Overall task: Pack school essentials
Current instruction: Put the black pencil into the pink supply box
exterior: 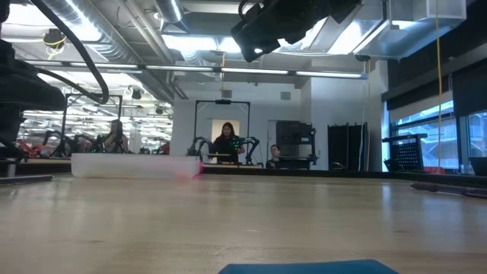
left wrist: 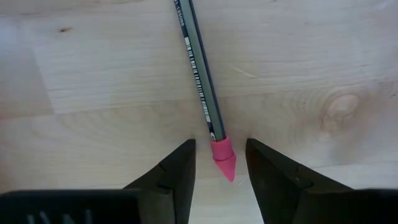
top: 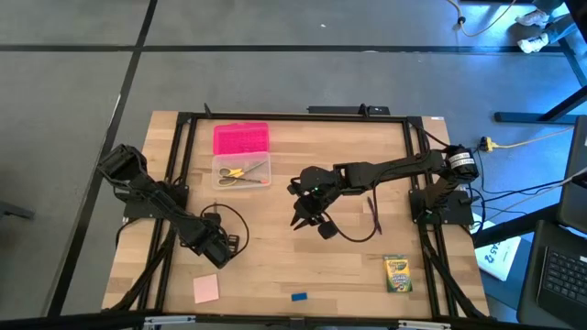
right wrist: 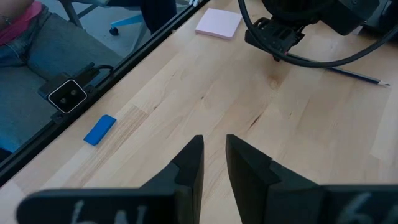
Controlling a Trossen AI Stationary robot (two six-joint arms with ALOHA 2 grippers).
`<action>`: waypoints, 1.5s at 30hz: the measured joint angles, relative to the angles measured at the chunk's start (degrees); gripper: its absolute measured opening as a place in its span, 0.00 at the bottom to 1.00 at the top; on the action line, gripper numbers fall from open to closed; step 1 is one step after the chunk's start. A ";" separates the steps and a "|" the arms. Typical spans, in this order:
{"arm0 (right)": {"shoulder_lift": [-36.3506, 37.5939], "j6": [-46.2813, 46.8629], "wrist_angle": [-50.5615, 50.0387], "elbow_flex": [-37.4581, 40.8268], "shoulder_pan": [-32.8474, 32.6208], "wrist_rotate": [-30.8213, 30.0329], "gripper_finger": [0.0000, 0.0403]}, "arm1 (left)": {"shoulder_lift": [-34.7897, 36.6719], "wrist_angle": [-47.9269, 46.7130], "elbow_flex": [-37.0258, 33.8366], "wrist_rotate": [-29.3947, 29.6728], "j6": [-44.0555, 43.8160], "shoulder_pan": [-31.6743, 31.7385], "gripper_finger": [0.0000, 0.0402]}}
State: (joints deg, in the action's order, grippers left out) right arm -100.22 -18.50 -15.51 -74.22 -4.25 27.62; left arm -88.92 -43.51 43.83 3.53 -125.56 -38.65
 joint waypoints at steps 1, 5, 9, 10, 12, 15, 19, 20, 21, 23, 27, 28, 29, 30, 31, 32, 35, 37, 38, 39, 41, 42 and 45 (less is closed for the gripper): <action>0.00 -0.02 0.00 0.00 0.00 0.00 0.18 | 0.00 -0.02 0.00 0.00 0.03 0.00 0.34; 0.00 0.00 0.00 0.00 -0.01 0.00 0.18 | 0.00 0.00 0.00 0.12 0.09 0.00 0.34; 0.00 0.00 0.00 0.00 -0.02 -0.02 0.18 | 0.00 0.00 0.00 0.18 0.15 -0.02 0.34; 0.00 -0.01 0.00 0.00 -0.01 -0.01 0.18 | 0.00 0.00 0.00 0.22 0.15 -0.07 0.34; 0.00 0.00 0.00 0.00 0.00 0.00 0.18 | 0.00 -0.02 0.00 0.32 0.17 -0.07 0.34; 0.00 -0.01 0.00 0.00 -0.01 0.00 0.18 | 0.00 -0.03 0.00 0.52 0.17 -0.22 0.34; 0.00 0.00 0.00 0.00 0.00 0.00 0.18 | 0.00 0.00 -0.02 0.65 -0.15 -0.37 0.33; 0.00 0.00 0.00 0.00 0.00 0.00 0.18 | 0.00 0.02 -0.02 0.63 -0.17 -0.37 0.33; 0.00 0.00 0.00 0.00 -0.01 0.00 0.18 | 0.00 0.04 -0.02 0.63 -0.17 -0.37 0.32; 0.00 0.00 0.00 0.00 0.00 0.00 0.18 | 0.00 0.09 -0.06 0.35 -0.17 -0.37 0.31; 0.00 0.00 0.00 0.00 -0.02 0.00 0.18 | 0.00 0.07 -0.07 -0.21 -0.17 -0.35 0.26; 0.00 -0.01 0.00 0.00 -0.02 0.00 0.18 | 0.00 0.04 -0.09 -0.66 -0.17 -0.35 0.25; 0.00 0.00 0.00 0.00 -0.01 0.00 0.18 | 0.00 0.05 -0.09 -1.08 -0.17 -0.35 0.23; 0.00 0.00 0.00 0.00 -0.02 0.00 0.18 | 0.00 0.09 -0.09 -1.35 -0.17 -0.35 0.22; 0.00 -0.02 0.00 0.00 -0.02 0.00 0.18 | 0.00 0.12 -0.09 -1.41 -0.10 -0.35 0.20; 0.00 0.00 0.00 0.00 -0.02 0.00 0.18 | 0.00 0.16 -0.09 -1.50 0.08 -0.35 0.18; 0.00 -0.01 0.00 0.00 -0.02 0.00 0.18 | 0.00 0.24 -0.09 -1.79 0.13 -0.41 0.13; 0.00 -0.01 0.02 0.00 -0.02 0.00 0.18 | 0.04 0.26 -0.09 -1.76 0.15 -0.52 0.10; 0.00 -0.01 0.01 0.00 0.00 -0.01 0.18 | 0.04 0.26 -0.09 -1.80 0.17 -0.50 0.09; 0.00 -0.01 0.01 0.00 -0.01 -0.01 0.18 | 0.07 0.26 -0.07 -1.81 0.16 -0.61 0.07; 0.00 -0.02 0.00 0.00 -0.01 0.00 0.18 | 0.07 0.26 -0.04 -1.71 0.18 -0.76 0.05; 0.00 0.00 0.02 0.00 0.00 0.00 0.18 | 0.09 0.26 -0.04 -1.73 0.30 -0.76 0.05; 0.00 -0.02 0.01 0.00 -0.01 0.00 0.18 | 0.09 0.22 -0.02 -1.79 2.07 -0.76 0.04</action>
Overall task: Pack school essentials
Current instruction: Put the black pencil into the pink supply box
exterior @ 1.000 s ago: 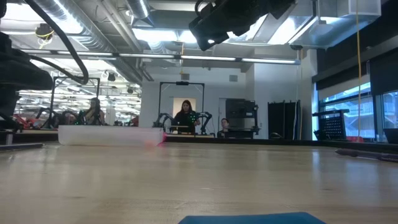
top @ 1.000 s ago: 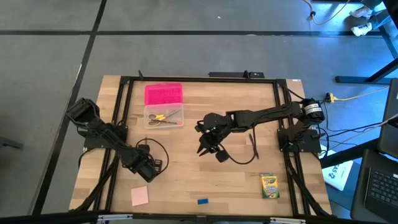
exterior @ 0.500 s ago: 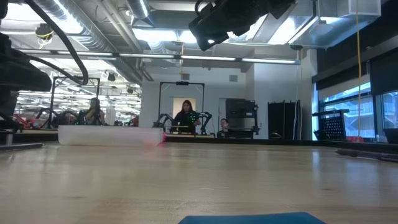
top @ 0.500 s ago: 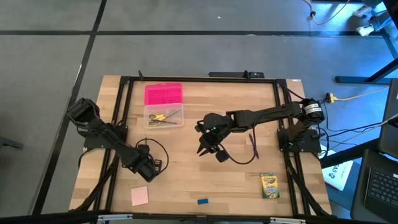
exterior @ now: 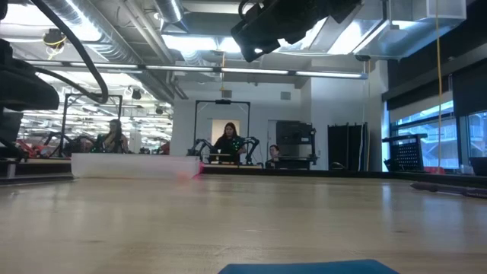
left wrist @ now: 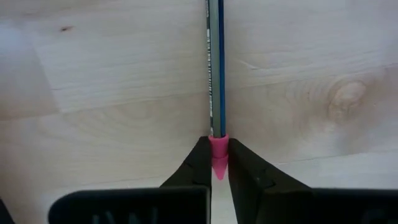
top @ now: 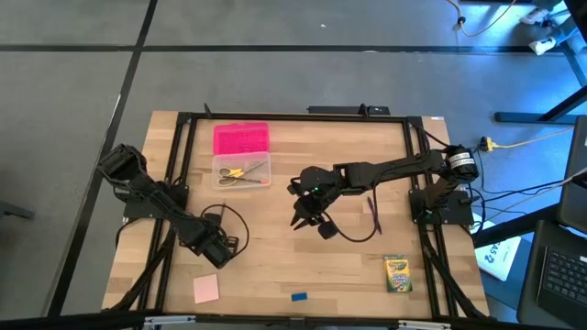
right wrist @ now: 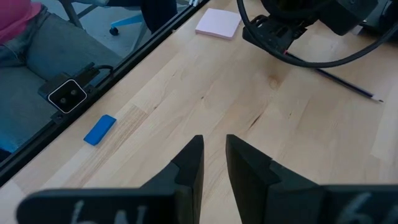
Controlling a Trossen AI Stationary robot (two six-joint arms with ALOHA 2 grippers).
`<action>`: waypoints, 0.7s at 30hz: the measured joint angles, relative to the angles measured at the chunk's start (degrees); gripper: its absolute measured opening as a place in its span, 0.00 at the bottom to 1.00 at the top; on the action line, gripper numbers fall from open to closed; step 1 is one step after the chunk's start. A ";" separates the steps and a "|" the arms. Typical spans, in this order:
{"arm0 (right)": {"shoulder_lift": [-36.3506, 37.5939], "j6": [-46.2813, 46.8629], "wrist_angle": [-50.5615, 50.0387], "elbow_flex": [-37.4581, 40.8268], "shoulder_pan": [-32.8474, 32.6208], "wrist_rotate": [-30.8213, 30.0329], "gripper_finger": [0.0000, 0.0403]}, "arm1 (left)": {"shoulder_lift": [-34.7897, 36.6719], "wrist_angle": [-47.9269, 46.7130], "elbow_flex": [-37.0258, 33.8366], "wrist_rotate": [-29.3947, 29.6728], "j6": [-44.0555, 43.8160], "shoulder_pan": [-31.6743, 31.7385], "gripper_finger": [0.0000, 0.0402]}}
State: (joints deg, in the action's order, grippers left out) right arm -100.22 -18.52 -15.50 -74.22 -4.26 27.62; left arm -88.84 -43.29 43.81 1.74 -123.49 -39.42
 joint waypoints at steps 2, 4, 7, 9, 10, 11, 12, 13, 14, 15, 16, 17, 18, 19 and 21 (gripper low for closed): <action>0.00 0.00 0.00 0.00 -0.02 0.00 0.18 | 0.00 0.00 0.00 0.07 1.09 0.00 0.04; 0.00 0.02 -0.01 0.00 0.01 0.00 0.18 | -0.01 -0.10 0.09 0.28 1.72 -0.02 0.04; 0.00 0.01 -0.01 0.00 -0.01 0.00 0.18 | -0.06 -0.58 0.80 0.20 2.59 -0.02 0.04; 0.00 0.00 -0.01 0.00 0.01 0.00 0.18 | 0.71 -0.33 1.35 0.19 4.18 -0.07 0.04; 0.00 0.00 -0.01 0.00 -0.01 -0.01 0.18 | 1.19 -0.53 1.60 0.21 5.21 -0.07 0.04; 0.00 0.02 -0.01 0.00 0.01 0.00 0.18 | 1.57 -0.73 1.85 0.24 5.60 -0.07 0.04; 0.00 0.02 0.02 0.00 -0.02 0.00 0.18 | 1.94 -0.78 2.08 0.33 6.32 -0.07 0.04; 0.00 0.02 0.02 0.00 -0.01 0.00 0.18 | 2.46 -0.83 2.27 0.62 6.99 -0.07 0.04; 0.00 0.02 0.02 0.00 -0.01 0.00 0.18 | 3.00 -0.94 2.54 0.77 7.44 -0.07 0.04; 0.00 0.01 0.02 0.00 0.00 0.00 0.18 | 3.47 -0.94 2.79 1.00 8.13 -0.07 0.04; 0.00 0.01 0.02 0.00 0.01 0.00 0.18 | 3.89 -0.94 2.98 1.52 9.09 -0.07 0.04; 0.00 0.02 0.02 0.00 0.01 0.00 0.18 | 4.45 -1.05 3.14 2.06 10.15 -0.07 0.04; 0.00 0.02 0.02 0.00 -0.01 0.00 0.18 | 5.11 -1.09 3.37 2.70 11.19 -0.07 0.05; 0.00 0.00 0.04 0.00 0.01 0.00 0.18 | 5.82 -1.12 3.61 3.35 12.54 -0.05 0.05; 0.00 0.02 0.23 0.00 -0.01 0.00 0.18 | 7.18 -1.26 4.11 4.79 14.83 -0.04 0.05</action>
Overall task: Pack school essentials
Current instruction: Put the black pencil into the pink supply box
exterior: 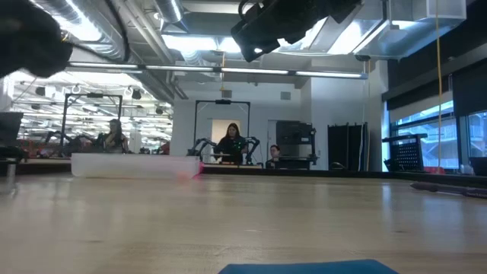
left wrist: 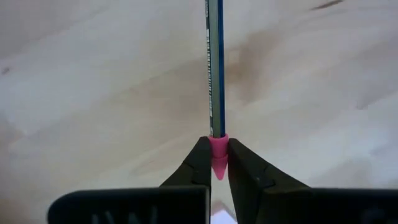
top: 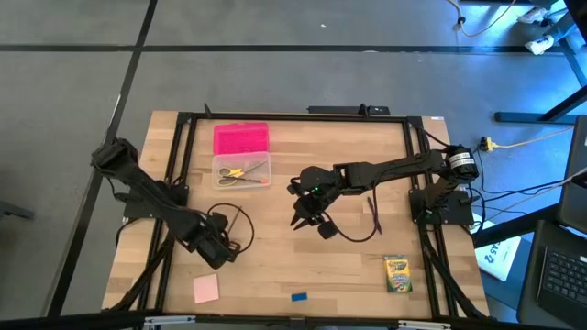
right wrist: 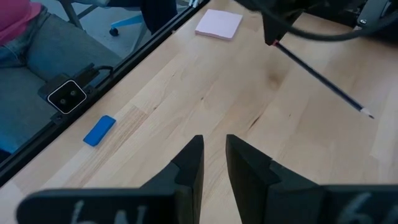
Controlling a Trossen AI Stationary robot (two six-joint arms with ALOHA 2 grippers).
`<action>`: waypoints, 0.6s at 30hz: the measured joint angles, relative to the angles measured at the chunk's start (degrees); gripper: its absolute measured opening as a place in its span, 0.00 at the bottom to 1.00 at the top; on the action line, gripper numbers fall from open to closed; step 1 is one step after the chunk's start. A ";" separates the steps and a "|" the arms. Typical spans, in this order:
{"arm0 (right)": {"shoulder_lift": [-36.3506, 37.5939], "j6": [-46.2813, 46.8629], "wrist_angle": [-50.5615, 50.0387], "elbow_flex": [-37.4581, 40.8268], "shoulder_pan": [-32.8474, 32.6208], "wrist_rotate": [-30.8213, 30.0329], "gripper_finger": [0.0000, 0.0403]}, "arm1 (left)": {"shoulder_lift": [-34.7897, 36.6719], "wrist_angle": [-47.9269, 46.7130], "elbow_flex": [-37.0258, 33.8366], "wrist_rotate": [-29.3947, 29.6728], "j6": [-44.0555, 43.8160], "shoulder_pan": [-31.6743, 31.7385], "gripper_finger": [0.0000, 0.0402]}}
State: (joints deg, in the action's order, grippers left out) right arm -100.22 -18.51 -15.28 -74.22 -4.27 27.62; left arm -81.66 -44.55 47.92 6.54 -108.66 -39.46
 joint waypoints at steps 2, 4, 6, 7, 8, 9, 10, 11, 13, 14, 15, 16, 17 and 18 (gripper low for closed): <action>0.00 -0.01 0.04 0.00 0.00 0.00 0.18 | 1.71 -0.73 0.36 0.88 2.45 0.23 0.05; 0.00 -0.02 0.11 0.00 0.01 -0.02 0.18 | 3.17 -2.16 0.96 1.58 5.35 0.62 0.05; 0.00 -0.01 0.34 0.00 0.00 0.00 0.18 | 4.62 -4.46 1.50 1.81 8.42 1.32 0.05; 0.00 -0.02 0.36 0.00 0.00 -0.02 0.18 | 5.28 -5.54 1.77 1.80 10.43 1.75 0.05; 0.00 0.00 0.34 0.00 0.00 -0.02 0.18 | 5.96 -6.32 1.95 1.77 12.65 2.31 0.05; 0.00 -0.02 0.36 0.00 0.00 -0.02 0.18 | 6.80 -7.15 1.97 1.73 14.78 2.92 0.05; 0.00 0.00 0.42 0.00 0.01 0.00 0.18 | 7.54 -8.20 1.97 1.69 16.93 3.62 0.05; 0.00 0.00 0.51 0.00 0.02 0.00 0.18 | 8.21 -9.14 1.97 1.62 19.16 4.39 0.05; 0.00 0.00 0.50 0.00 0.00 0.00 0.18 | 9.60 -11.45 1.97 1.50 23.45 6.06 0.05; 0.00 0.02 0.50 0.00 0.00 0.00 0.18 | 10.33 -12.73 1.97 1.40 25.64 7.03 0.05; 0.00 -0.03 0.55 0.00 0.00 -0.02 0.18 | 11.02 -13.78 1.97 1.12 27.91 8.11 0.05; 0.00 -0.08 0.79 0.00 0.00 -0.05 0.18 | 11.54 -14.57 1.97 0.76 30.42 9.34 0.05; 0.00 -0.02 1.05 0.00 0.00 -0.17 0.18 | 12.01 -15.14 1.97 0.17 33.12 10.71 0.05; 0.00 0.20 1.28 0.00 0.05 -0.19 0.18 | 12.50 -15.60 1.97 -0.55 35.81 12.28 0.05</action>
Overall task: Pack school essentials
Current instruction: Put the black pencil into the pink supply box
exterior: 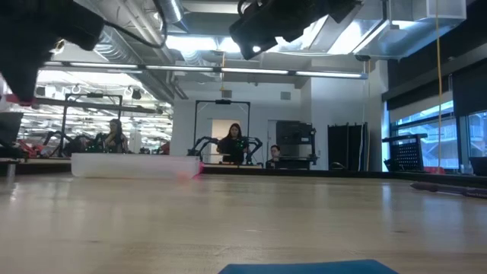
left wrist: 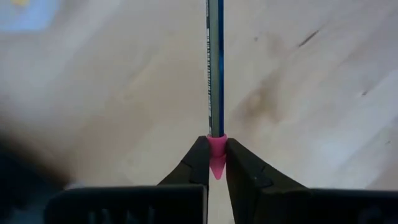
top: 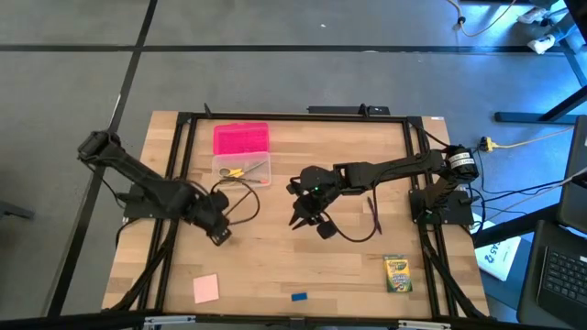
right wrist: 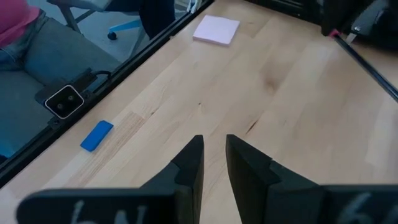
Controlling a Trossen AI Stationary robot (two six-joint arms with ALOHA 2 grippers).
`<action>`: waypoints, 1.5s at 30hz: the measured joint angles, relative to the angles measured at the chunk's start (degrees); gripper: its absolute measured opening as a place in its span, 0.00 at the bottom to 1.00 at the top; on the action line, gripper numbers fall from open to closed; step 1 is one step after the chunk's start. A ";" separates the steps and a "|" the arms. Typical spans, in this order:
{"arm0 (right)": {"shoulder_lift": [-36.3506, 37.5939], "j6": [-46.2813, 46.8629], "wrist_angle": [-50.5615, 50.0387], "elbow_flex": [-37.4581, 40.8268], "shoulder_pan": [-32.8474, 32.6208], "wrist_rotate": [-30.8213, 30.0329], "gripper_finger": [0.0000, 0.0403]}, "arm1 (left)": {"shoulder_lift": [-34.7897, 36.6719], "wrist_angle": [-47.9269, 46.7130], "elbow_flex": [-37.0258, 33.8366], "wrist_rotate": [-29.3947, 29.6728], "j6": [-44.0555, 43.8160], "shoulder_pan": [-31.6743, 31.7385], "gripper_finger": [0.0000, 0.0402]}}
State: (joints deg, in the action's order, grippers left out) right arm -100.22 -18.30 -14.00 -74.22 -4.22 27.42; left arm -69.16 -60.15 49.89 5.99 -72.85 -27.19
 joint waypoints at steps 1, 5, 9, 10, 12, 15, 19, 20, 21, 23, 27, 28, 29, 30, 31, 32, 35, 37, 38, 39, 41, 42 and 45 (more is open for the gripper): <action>0.00 0.02 0.18 0.00 0.14 -0.37 0.18 | 0.41 -0.32 0.00 -0.59 2.54 1.63 0.05; 0.00 0.11 0.45 0.00 0.29 -6.31 0.18 | 0.97 -1.52 0.00 -1.79 12.48 8.86 0.05; 0.00 3.11 0.53 0.00 0.29 -15.86 0.18 | 0.98 -2.49 0.00 -4.21 21.38 16.27 0.05; 0.00 3.87 0.53 0.00 0.29 -17.72 0.18 | 0.98 -2.44 0.00 -5.16 23.49 18.23 0.05; 0.00 4.94 0.53 0.00 0.29 -20.61 0.18 | 0.98 -2.46 0.00 -6.25 27.72 21.94 0.05; 0.00 5.83 0.53 0.00 0.29 -22.71 0.18 | 0.98 -2.48 0.00 -7.37 32.90 27.33 0.05; 0.00 6.01 0.53 0.00 0.29 -22.82 0.18 | 0.98 -3.76 0.00 -7.76 40.94 33.97 0.05; 0.00 5.99 0.53 0.00 0.29 -22.82 0.18 | 0.98 -4.34 0.00 -7.15 42.79 35.41 0.05; 0.00 5.99 0.51 0.00 0.29 -22.82 0.18 | 0.98 -4.56 0.00 -6.29 44.56 36.78 0.05; 0.00 5.99 0.50 0.00 0.29 -22.82 0.18 | 0.98 -4.59 0.00 -5.15 48.04 39.30 0.05; 0.00 5.97 0.50 0.00 0.29 -22.84 0.18 | 0.95 -4.54 0.00 -3.20 53.45 43.07 0.05; 0.00 6.05 0.50 0.00 0.29 -22.84 0.18 | 0.95 -4.51 0.00 -2.83 54.27 43.71 0.05; 0.00 6.26 0.50 0.00 0.29 -22.85 0.18 | 0.95 -4.49 0.00 -2.44 55.08 44.21 0.05; 0.00 6.50 0.48 0.00 0.29 -22.85 0.18 | 0.95 -4.36 0.00 -2.17 55.88 44.59 0.05; 0.00 7.00 0.48 0.00 0.29 -22.85 0.18 | 0.95 -4.10 0.00 -2.09 56.77 44.90 0.05; 0.00 7.34 0.50 0.00 0.29 -22.85 0.18 | 0.94 -3.75 0.00 -2.04 57.38 45.16 0.05; 0.00 7.52 0.48 0.00 0.29 -22.87 0.18 | 0.65 -2.92 0.00 -2.06 58.27 45.67 0.05; 0.00 7.49 0.48 0.00 0.29 -22.87 0.18 | -0.07 -2.92 0.00 -2.04 58.20 45.69 0.05; 0.00 7.48 0.46 0.00 0.29 -22.87 0.18 | -0.66 -2.83 0.00 -2.04 58.18 45.69 0.05; 0.00 7.47 0.46 0.00 0.29 -22.87 0.18 | -1.35 -2.68 0.00 -2.04 58.16 45.67 0.05; 0.00 7.45 0.46 0.00 0.29 -22.87 0.18 | -3.29 -2.27 0.00 -2.04 58.16 45.55 0.05; 0.00 7.45 0.45 0.00 0.29 -22.87 0.18 | -4.26 -2.08 0.00 -2.04 58.21 45.47 0.05; 0.00 7.49 0.42 0.00 0.29 -22.87 0.18 | -7.01 -2.07 0.00 -2.04 58.29 45.38 0.05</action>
State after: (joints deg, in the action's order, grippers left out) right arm -100.22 -10.81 -13.58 -74.22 -3.92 4.56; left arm -76.16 -62.22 49.89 3.95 -14.57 18.20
